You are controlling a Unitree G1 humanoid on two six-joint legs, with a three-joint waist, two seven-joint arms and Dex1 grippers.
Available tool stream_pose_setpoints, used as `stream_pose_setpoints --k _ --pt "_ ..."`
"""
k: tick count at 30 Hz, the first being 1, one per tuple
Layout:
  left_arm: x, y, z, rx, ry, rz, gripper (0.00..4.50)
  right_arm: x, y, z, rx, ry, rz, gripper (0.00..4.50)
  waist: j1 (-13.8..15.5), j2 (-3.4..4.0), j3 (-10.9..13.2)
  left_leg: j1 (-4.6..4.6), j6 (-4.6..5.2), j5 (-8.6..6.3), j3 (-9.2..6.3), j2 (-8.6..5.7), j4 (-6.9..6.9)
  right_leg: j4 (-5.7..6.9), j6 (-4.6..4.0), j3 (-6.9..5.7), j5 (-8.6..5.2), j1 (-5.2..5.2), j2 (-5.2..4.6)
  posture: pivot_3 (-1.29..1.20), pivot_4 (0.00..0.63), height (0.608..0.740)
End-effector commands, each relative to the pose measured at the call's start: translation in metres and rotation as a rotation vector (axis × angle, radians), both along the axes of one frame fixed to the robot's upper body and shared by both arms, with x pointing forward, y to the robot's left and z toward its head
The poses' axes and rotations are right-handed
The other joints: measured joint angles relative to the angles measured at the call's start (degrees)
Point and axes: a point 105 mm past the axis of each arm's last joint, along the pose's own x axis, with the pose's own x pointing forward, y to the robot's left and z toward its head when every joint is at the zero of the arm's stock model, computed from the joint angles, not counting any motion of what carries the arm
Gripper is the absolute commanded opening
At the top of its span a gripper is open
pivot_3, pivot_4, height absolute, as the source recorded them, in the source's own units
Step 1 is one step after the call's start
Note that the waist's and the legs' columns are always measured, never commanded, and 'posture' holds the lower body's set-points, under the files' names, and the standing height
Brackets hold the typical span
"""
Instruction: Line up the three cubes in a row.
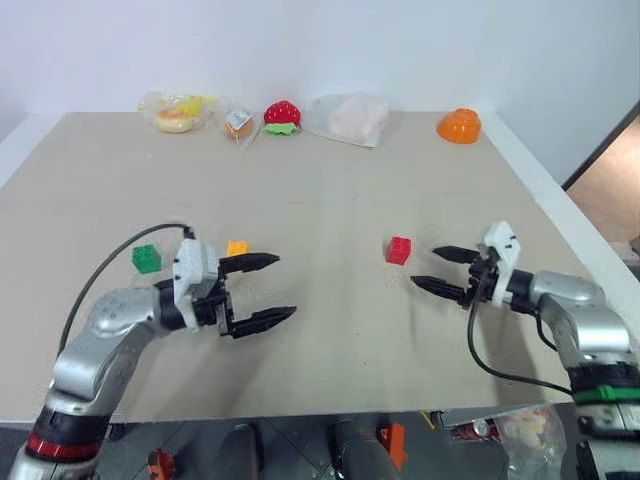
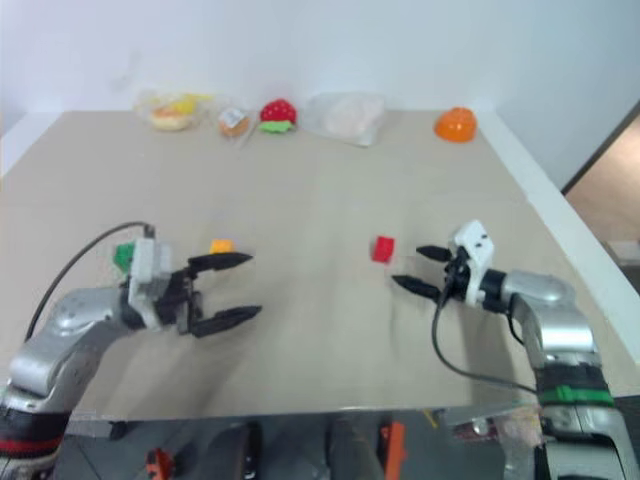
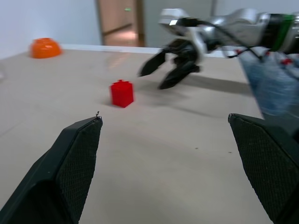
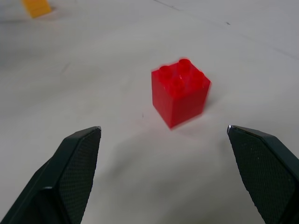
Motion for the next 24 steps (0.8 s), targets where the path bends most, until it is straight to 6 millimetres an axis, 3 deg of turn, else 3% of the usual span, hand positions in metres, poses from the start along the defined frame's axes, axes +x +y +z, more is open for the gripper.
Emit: stream_pose_setpoints --k 1,7,18,24 --pt "0.000 -0.006 0.001 0.022 -0.009 -0.096 4.46 0.010 -0.005 0.005 -0.024 -0.032 0.002 4.50 0.12 0.00 0.00 0.00 0.00 0.00 -0.02 0.01 -0.03 0.01 -0.01 0.00 -0.01 -0.01 0.03 0.00 0.150 0.740" --pt "-0.001 -0.009 -0.001 0.003 0.024 -0.127 4.46 0.026 -0.004 0.009 -0.008 -0.051 -0.004 4.50 0.12 0.01 0.01 -0.01 0.02 -0.03 -0.03 0.03 -0.12 0.04 0.23 0.02 0.01 -0.01 0.03 0.00 0.150 0.740" --pt "0.002 0.001 -0.002 -0.036 0.045 -0.055 4.46 0.040 0.023 0.005 0.007 -0.040 0.084 4.50 0.11 0.03 0.01 0.01 0.03 0.04 -0.03 0.04 0.06 0.13 0.11 0.07 0.09 0.04 0.05 0.00 0.150 0.740" --pt "0.004 0.002 -0.001 -0.042 0.032 -0.031 4.50 0.045 0.026 0.008 0.040 -0.038 0.095 2.64 0.13 0.03 0.01 0.02 0.03 0.04 -0.04 0.04 0.12 0.14 0.10 0.07 0.10 0.08 0.05 0.00 0.150 0.740"
